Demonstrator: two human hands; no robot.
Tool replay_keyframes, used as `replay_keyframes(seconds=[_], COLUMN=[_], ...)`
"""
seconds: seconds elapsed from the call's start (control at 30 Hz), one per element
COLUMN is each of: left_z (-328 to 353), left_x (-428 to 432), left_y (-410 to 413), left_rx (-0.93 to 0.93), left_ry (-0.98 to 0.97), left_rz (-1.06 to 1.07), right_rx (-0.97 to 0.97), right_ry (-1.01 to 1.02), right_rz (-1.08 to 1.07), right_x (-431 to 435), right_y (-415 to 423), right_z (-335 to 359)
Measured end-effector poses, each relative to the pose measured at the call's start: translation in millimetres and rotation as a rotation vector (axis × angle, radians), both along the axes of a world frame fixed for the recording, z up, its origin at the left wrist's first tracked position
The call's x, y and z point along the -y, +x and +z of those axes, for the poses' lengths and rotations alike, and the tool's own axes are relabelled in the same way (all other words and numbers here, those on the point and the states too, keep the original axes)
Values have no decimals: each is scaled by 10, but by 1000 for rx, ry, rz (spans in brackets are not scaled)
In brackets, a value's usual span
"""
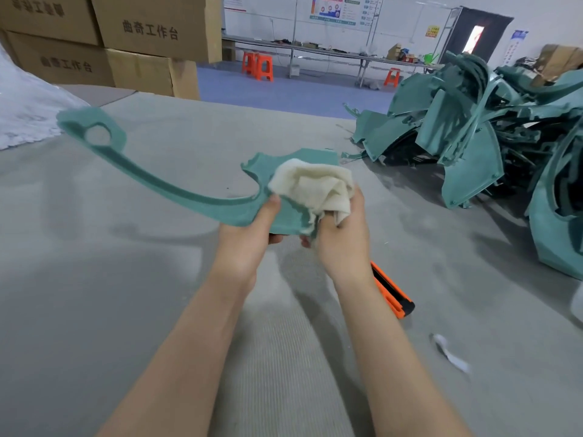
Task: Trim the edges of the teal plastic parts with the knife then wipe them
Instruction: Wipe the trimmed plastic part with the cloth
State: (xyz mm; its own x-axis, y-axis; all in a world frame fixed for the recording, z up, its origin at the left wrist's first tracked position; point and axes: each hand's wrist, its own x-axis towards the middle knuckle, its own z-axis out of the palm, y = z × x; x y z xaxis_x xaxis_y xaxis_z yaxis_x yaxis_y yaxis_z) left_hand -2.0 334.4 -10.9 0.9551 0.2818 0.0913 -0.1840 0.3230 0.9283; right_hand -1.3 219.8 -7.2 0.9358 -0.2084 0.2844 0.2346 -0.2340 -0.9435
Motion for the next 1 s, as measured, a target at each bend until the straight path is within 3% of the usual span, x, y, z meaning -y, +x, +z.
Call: replay_keyframes(seconds=[0.2,0.43,0.6,0.73,0.83,0.93,1.0], left_z=[-31,-35,-48,-54,-57,-59,-45], left_x=[87,-6,-72,-95,-128,-110,-102], left_y=[-36,27,54,75,95,64,54], left_rx=[73,87,86,54,19,-5,-28], left_ry=[117,98,73,22,-47,32,53], left_rz=[-72,-37,-2,-3,-28,-81,-105], right_rx=[-253,-210,-174,-190,-218,-305,-225], right_ry=[240,448,628,666,779,670,534], right_rz=[-61,-133,-22,-189,-72,52,61], right_x=[258,339,391,473,451,279,169], right_y=[132,183,145,192,158,92,91], right_z=[0,-9,-1,-1,53,69,10])
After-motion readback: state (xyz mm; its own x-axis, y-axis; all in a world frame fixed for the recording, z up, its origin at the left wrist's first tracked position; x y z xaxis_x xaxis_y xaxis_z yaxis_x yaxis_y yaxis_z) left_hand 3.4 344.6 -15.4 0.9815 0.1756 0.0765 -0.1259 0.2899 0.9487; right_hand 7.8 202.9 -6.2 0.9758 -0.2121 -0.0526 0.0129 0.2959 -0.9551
